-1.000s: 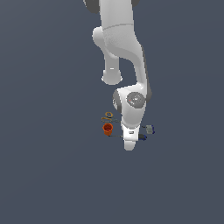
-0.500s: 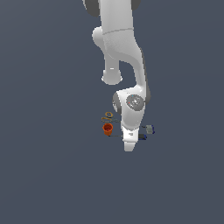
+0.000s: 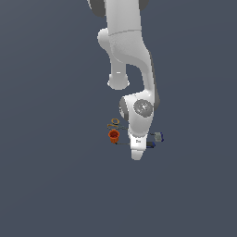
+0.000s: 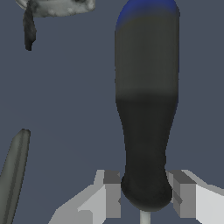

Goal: Pick up a designated object from a clutter of objects.

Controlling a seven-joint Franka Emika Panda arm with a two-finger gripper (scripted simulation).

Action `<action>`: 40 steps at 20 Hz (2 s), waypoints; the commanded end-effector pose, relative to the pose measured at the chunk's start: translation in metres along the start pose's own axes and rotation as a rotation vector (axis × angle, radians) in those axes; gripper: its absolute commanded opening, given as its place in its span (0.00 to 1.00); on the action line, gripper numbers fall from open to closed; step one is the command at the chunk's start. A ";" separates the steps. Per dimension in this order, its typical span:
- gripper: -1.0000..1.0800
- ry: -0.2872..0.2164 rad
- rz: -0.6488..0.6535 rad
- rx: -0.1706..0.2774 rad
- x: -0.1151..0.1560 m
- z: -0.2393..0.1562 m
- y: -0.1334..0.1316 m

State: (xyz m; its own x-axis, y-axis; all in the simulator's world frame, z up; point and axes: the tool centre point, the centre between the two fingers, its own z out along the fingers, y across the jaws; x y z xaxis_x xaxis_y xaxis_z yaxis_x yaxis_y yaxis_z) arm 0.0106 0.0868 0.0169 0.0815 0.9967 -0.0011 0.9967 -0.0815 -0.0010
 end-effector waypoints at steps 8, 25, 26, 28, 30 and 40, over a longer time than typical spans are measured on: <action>0.00 -0.002 -0.001 -0.001 0.009 -0.034 -0.007; 0.00 -0.002 -0.006 0.002 0.055 -0.190 -0.042; 0.00 -0.001 -0.006 0.002 0.058 -0.201 -0.044; 0.00 0.000 -0.006 0.002 0.064 -0.223 -0.049; 0.00 0.001 -0.006 0.002 0.071 -0.243 -0.053; 0.00 0.003 -0.005 0.001 0.096 -0.337 -0.069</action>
State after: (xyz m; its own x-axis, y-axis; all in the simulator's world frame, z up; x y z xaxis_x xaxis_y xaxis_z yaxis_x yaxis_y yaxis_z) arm -0.0481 0.1852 0.3402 0.0752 0.9972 0.0018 0.9972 -0.0752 -0.0017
